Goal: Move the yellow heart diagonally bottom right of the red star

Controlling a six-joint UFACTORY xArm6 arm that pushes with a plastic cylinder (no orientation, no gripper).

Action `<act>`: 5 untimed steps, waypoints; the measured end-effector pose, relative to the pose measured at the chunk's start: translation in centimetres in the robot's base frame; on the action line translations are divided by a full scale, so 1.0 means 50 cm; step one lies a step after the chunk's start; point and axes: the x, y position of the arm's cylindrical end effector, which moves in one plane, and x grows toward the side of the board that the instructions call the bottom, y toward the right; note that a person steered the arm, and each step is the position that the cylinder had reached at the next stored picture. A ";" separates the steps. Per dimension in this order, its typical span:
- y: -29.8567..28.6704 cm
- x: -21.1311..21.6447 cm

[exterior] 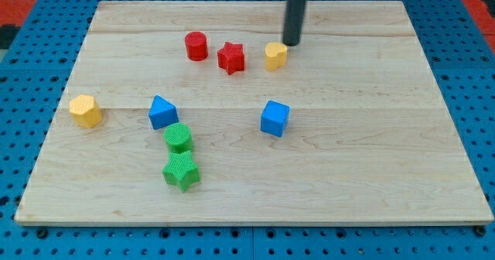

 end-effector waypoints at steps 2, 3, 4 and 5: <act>0.108 0.158; 0.155 0.190; 0.042 0.139; -0.012 0.139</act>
